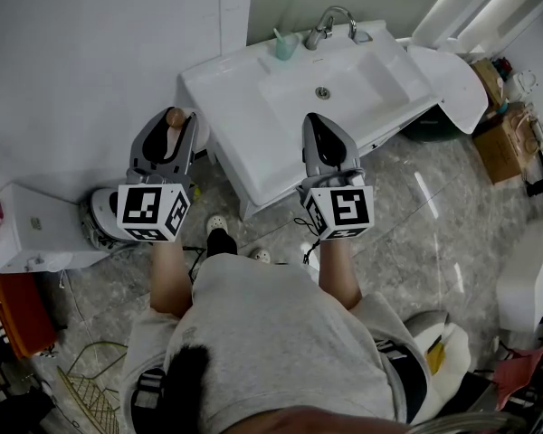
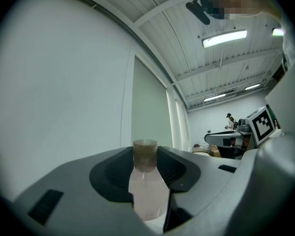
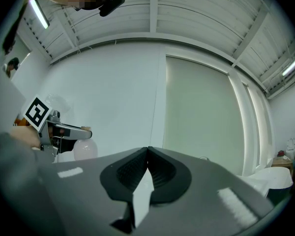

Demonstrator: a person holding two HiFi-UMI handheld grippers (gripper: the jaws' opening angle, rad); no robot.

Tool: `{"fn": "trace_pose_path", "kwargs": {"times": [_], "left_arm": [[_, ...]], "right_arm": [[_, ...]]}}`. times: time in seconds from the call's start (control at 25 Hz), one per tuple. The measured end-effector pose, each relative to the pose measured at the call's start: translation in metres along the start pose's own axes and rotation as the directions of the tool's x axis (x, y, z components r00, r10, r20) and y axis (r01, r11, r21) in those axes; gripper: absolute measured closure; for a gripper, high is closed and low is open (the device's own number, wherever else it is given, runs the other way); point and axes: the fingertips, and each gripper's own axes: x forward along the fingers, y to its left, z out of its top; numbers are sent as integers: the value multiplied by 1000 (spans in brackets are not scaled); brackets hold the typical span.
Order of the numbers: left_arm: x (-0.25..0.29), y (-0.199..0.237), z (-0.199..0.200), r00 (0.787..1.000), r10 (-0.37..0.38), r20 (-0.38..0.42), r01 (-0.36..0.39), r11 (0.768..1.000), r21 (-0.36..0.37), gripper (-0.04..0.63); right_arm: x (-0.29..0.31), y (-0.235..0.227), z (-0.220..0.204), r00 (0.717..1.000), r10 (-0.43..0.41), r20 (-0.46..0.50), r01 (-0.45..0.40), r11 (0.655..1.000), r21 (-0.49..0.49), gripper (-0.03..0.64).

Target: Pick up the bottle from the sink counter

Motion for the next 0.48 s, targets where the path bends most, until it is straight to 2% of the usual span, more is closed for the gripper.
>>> {"fn": "trace_pose_path", "kwargs": {"times": [0.48], "left_arm": [[9,13,-6,1000,1,-12,-1,1000,-5,448]], "right_arm": [[16,2,-7,1000,-2,-9,2,1000,8,607]]}}
